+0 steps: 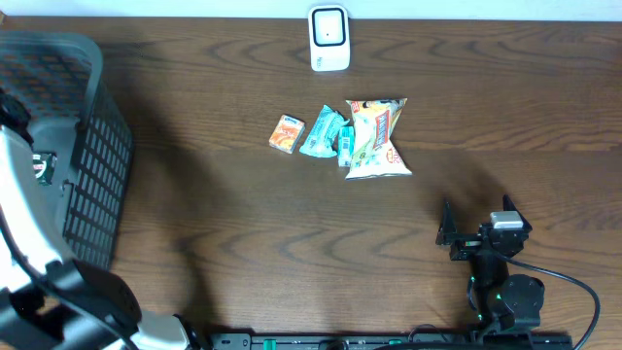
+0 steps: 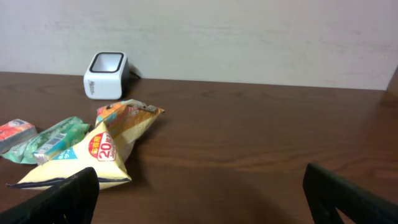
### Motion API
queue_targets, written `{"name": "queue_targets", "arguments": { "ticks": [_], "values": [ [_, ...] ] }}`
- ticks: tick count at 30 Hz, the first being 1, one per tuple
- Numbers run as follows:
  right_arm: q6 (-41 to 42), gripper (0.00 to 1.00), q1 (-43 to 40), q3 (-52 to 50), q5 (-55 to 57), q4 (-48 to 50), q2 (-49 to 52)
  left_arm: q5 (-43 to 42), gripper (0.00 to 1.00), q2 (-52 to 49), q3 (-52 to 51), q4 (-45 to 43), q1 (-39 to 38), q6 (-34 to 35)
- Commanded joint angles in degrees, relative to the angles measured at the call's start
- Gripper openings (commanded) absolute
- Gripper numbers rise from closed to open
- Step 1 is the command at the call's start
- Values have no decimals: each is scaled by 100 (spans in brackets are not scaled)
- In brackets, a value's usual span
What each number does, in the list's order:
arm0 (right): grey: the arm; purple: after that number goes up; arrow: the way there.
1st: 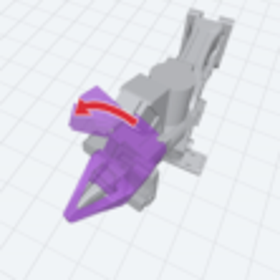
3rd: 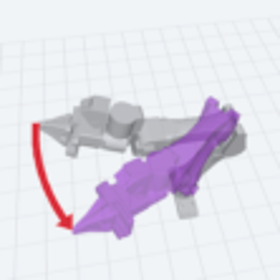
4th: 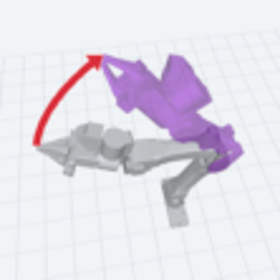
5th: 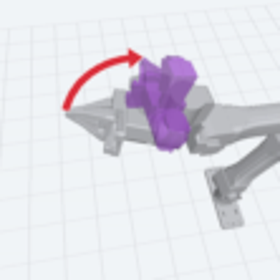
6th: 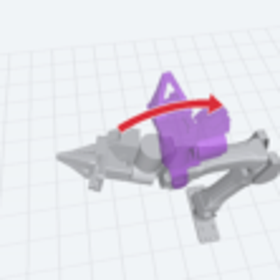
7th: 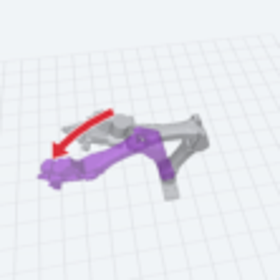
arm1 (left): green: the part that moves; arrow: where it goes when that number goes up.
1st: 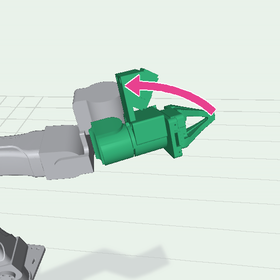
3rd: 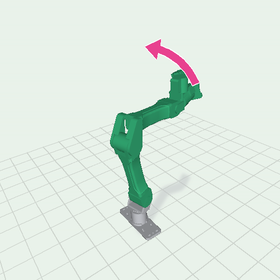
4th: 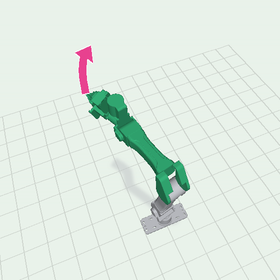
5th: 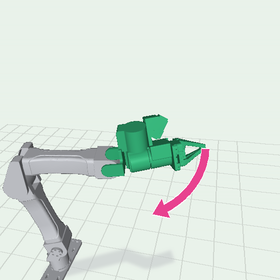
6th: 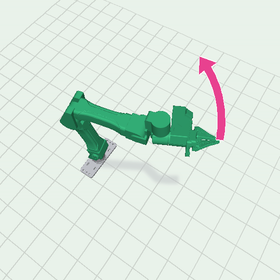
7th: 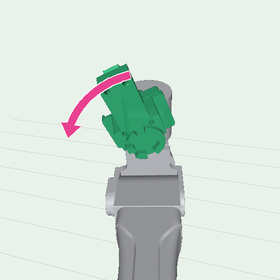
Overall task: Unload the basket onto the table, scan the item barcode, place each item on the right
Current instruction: 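Reach the left gripper into the basket and grasp the green Zam-Buk tin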
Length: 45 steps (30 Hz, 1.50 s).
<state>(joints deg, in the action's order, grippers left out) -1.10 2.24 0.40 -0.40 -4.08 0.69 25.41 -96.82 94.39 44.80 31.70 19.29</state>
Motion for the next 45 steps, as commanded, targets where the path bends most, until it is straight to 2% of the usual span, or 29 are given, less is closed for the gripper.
{"name": "queue_targets", "arguments": {
  "ticks": [1,4,5,10,13,16,22,45],
  "values": [
    [-68,99,44,-9,-17,-26,-35,79,66,-501,-28,9,33,-103],
    [-68,99,44,-9,-17,-28,-35,79,67,-881,-26,-11,52,-96],
    [-68,99,44,-9,-17,-28,-35,79,73,-986,-26,-11,70,-26],
    [-68,99,44,-9,-17,-26,-35,74,77,-1449,-28,17,195,1029],
    [-68,99,44,-9,-17,-26,-35,59,92,-1633,-28,-26,234,1725],
    [-68,99,44,-9,-17,-28,-35,-55,98,-1794,-26,-201,236,2057],
    [-68,99,44,-9,-17,-26,-35,-505,99,-2114,-28,-647,240,2159],
    [-68,99,44,-9,-17,-26,-35,-525,98,-2938,-28,-1285,461,2299]
  ]
}}
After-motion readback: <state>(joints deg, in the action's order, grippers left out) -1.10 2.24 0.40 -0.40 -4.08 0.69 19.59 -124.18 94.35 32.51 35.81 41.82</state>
